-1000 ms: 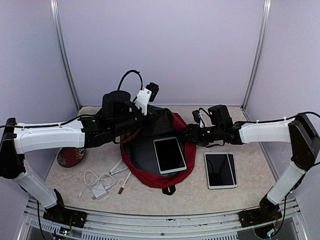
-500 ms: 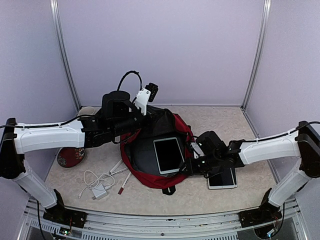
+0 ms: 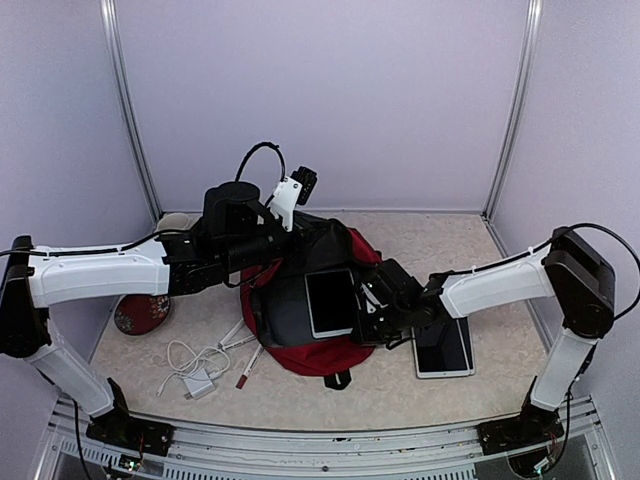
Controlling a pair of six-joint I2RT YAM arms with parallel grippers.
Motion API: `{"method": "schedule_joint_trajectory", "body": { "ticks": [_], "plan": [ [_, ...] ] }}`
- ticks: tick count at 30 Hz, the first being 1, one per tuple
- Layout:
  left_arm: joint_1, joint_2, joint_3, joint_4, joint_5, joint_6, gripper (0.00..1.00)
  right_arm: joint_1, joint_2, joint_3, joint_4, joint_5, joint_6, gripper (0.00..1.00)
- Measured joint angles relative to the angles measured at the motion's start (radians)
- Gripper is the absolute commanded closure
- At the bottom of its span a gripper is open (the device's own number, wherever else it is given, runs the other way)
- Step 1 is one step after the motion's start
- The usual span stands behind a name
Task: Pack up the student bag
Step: Adjust the iPad in the largest pocket of the bag.
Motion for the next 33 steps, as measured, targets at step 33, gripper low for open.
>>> {"method": "schedule_joint_trajectory", "body": {
  "ticks": [33],
  "plan": [
    [0.187, 0.04, -0.013, -0.053, -0.01, -0.13, 1.0, -0.11, -0.395, -0.06, -0.091, -0.002, -0.227, 0.73]
  ]
}}
